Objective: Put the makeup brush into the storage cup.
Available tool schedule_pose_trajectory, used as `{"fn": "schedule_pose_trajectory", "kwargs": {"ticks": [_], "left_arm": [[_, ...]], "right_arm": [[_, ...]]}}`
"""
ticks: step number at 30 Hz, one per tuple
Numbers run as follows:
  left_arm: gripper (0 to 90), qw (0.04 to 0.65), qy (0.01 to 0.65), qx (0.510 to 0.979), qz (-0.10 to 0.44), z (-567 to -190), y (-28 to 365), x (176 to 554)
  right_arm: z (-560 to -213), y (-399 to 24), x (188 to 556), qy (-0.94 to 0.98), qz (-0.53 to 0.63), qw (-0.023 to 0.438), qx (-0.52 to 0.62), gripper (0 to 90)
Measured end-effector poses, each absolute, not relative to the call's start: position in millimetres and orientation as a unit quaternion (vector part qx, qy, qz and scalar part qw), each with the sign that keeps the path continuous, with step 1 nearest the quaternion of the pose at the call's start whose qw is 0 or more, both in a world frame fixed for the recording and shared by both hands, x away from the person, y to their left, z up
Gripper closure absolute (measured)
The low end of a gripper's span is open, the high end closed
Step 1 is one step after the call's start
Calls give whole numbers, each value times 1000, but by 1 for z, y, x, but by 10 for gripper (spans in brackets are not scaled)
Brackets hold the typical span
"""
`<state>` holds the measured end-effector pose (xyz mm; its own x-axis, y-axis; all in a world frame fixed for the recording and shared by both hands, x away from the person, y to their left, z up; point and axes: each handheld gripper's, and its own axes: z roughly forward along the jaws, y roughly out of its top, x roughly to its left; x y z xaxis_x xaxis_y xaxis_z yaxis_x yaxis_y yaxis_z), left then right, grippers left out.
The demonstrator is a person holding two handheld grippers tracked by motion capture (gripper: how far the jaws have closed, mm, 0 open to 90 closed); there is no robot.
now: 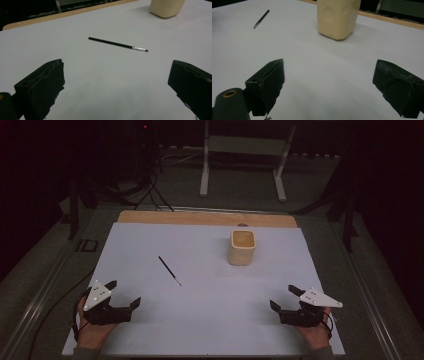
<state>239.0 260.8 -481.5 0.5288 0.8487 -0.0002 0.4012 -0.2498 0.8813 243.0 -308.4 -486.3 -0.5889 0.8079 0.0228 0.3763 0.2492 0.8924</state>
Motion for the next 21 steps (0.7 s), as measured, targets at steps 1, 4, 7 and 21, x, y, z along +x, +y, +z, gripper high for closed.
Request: {"fn": "schedule_pose_trajectory", "kwargs": {"ticks": [1,4,7,21], "left_arm": [[15,449,415,751,249,-481,261,240],[15,454,414,750,247,-478,260,242],[15,456,408,750,250,-474,260,244],[15,470,393,750,249,-458,259,260]], "right_arm": [[-486,-308,243,756,471,229,392,105],[-486,-308,243,757,471,230,391,105],[-486,-309,243,755,473,231,391,104],[-484,-311,242,754,478,228,388,104]]}}
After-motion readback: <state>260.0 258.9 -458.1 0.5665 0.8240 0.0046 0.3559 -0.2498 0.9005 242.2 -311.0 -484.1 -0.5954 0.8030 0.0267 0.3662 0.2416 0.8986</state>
